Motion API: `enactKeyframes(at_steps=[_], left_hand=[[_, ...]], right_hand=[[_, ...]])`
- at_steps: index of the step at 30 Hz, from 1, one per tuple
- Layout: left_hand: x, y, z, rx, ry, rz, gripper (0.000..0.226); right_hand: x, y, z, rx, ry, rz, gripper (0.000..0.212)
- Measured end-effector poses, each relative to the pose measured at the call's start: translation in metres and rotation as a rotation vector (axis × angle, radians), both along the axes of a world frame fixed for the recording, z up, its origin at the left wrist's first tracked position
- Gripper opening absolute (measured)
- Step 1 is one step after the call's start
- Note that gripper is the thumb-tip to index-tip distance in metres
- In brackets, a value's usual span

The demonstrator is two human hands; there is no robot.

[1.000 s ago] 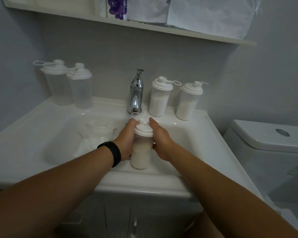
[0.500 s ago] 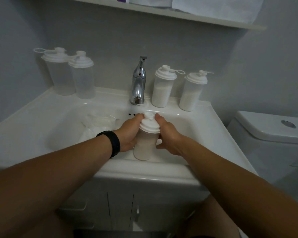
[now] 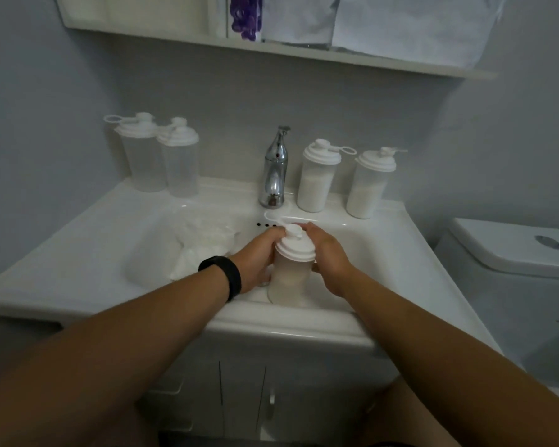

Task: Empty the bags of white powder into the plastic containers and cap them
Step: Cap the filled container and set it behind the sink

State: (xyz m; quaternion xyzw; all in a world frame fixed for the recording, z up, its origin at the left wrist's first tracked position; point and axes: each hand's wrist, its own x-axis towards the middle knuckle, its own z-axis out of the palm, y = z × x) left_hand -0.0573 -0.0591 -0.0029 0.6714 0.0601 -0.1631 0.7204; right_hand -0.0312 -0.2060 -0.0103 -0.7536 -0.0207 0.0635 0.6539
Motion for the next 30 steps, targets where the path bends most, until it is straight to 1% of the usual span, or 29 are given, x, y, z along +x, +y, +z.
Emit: enactKeyframes(at_steps=[2, 3, 6, 8, 9, 11, 15, 17, 20, 22, 24, 26, 28, 30], left_hand=[[-0.002, -0.001, 0.0, 0.021, -0.053, -0.104, 0.061], [-0.003, -0.002, 0.0, 0.036, -0.092, -0.137, 0.063], [-0.003, -0.003, -0.003, 0.097, -0.2, -0.137, 0.049], [-0.003, 0.0, -0.003, 0.098, -0.203, -0.164, 0.047], [-0.002, 0.002, -0.003, 0.108, -0.187, -0.177, 0.049], [0.001, 0.006, -0.004, 0.167, -0.154, -0.19, 0.061], [0.005, 0.013, -0.004, 0.235, -0.158, -0.218, 0.065], [0.006, 0.014, -0.003, 0.247, -0.184, -0.231, 0.062], [0.005, 0.016, -0.005, 0.236, -0.235, -0.232, 0.049], [0.001, 0.015, -0.006, 0.215, -0.272, -0.242, 0.048], [0.0, 0.014, -0.008, 0.231, -0.358, -0.313, 0.056], [-0.001, 0.014, -0.011, 0.308, -0.413, -0.385, 0.071], [0.002, 0.016, -0.014, 0.374, -0.399, -0.398, 0.079], [0.005, 0.021, -0.017, 0.385, -0.387, -0.359, 0.078]], right_hand=[[0.002, -0.005, 0.003, 0.044, 0.054, -0.023, 0.032], [0.002, -0.007, 0.004, 0.049, 0.069, -0.018, 0.031], [0.002, -0.008, 0.003, 0.045, 0.11, 0.007, 0.029], [0.002, -0.007, 0.002, 0.036, 0.131, 0.018, 0.031], [0.002, -0.007, 0.002, 0.035, 0.136, 0.025, 0.033], [0.001, -0.008, 0.001, 0.03, 0.14, 0.051, 0.036], [0.003, -0.009, 0.001, -0.009, 0.14, 0.108, 0.03], [0.003, -0.007, 0.003, -0.02, 0.15, 0.12, 0.028], [0.003, -0.004, 0.004, -0.036, 0.143, 0.113, 0.028], [0.001, -0.004, 0.004, -0.02, 0.129, 0.094, 0.03], [0.0, -0.003, 0.004, -0.001, 0.109, 0.075, 0.032], [-0.002, -0.003, 0.004, 0.017, 0.112, 0.073, 0.034], [-0.003, -0.002, 0.005, 0.015, 0.109, 0.075, 0.035], [-0.005, -0.001, 0.007, 0.011, 0.096, 0.08, 0.034]])
